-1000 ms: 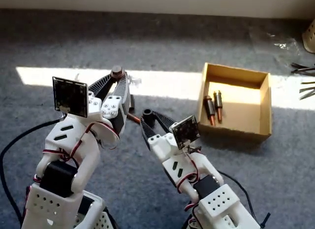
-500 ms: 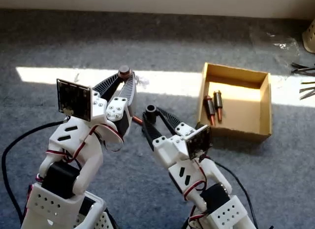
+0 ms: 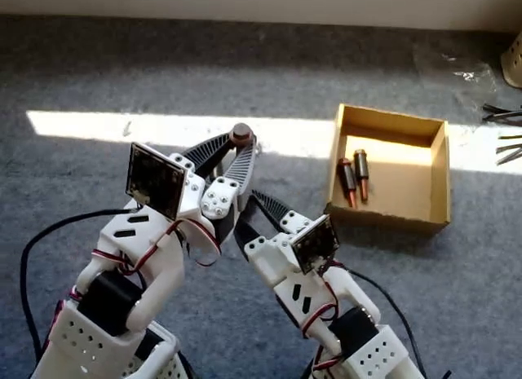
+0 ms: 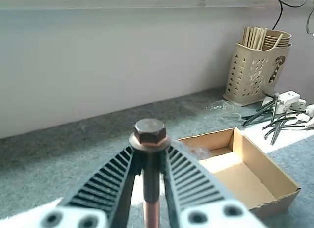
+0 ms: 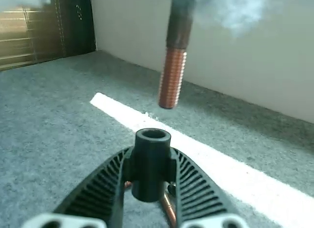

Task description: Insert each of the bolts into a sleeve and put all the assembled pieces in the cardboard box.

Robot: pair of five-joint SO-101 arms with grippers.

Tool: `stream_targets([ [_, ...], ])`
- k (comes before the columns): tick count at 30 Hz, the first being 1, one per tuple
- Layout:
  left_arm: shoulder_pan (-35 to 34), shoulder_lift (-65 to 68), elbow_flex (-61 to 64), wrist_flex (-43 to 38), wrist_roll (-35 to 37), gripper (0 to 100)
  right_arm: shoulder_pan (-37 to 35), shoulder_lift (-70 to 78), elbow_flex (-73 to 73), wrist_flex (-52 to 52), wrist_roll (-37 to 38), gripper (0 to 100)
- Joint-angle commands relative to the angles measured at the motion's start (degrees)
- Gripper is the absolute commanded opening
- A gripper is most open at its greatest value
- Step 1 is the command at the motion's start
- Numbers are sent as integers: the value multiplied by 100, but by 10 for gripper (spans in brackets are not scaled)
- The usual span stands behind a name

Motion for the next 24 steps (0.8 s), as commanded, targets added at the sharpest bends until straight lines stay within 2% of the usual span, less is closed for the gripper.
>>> stream_targets([
  [1,110,-110,-66,-158,-35,6,-22,-92,-101,-22,79,4],
  [10,92,-119,4,-114,-35,6,-13,-101,-101,-22,97,4],
  [19,75,-1420,708,-141,-44,6,145,-101,-136,-31,97,4],
  [24,110,-1367,804,-141,-35,6,127,-101,-127,-31,97,4],
])
